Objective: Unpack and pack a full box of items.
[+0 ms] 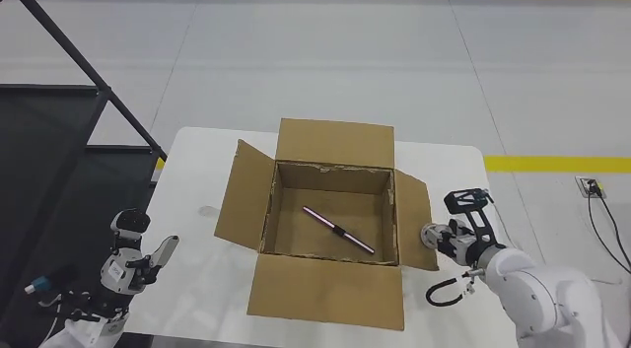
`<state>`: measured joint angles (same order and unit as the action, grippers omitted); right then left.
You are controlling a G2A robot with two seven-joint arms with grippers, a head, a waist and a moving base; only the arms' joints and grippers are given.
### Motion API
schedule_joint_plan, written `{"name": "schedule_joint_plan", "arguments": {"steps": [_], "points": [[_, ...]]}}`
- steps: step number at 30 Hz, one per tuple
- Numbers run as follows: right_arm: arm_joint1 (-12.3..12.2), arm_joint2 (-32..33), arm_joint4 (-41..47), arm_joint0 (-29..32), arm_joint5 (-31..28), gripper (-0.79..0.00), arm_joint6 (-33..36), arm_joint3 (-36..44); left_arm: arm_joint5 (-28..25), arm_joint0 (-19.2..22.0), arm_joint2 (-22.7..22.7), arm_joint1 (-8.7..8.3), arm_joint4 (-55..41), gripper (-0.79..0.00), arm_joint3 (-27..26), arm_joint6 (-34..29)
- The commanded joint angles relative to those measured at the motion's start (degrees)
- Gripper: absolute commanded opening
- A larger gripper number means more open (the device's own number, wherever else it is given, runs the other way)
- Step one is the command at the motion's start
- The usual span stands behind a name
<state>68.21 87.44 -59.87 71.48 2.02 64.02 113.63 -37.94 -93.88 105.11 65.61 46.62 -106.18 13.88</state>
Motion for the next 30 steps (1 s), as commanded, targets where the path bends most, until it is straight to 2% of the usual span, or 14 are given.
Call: {"name": "schedule_joint_plan", "arguments": {"steps": [1, 20, 26, 30], "points": [[0.0, -0.3, 0.4, -0.6, -0.4, -0.785, -0.2, -1.0, 0.0, 0.0, 0.0, 0.00, 0.0, 0.000, 0.0, 0.0], [0.0, -7.0, 1.7, -4.3, -3.2, -0.785, -2.0, -3.6, 0.0, 0.0, 0.0, 0.00, 0.0, 0.000, 0.0, 0.0], [0.0, -8.2, -0.3, -5.5, -1.1, -0.785, -1.1, -4.1, 0.0, 0.0, 0.0, 0.00, 0.0, 0.000, 0.0, 0.0], [-0.2, -6.9, -4.1, -4.7, 3.0, -0.785, -0.2, -3.6, 0.0, 0.0, 0.0, 0.00, 0.0, 0.000, 0.0, 0.0]]}}
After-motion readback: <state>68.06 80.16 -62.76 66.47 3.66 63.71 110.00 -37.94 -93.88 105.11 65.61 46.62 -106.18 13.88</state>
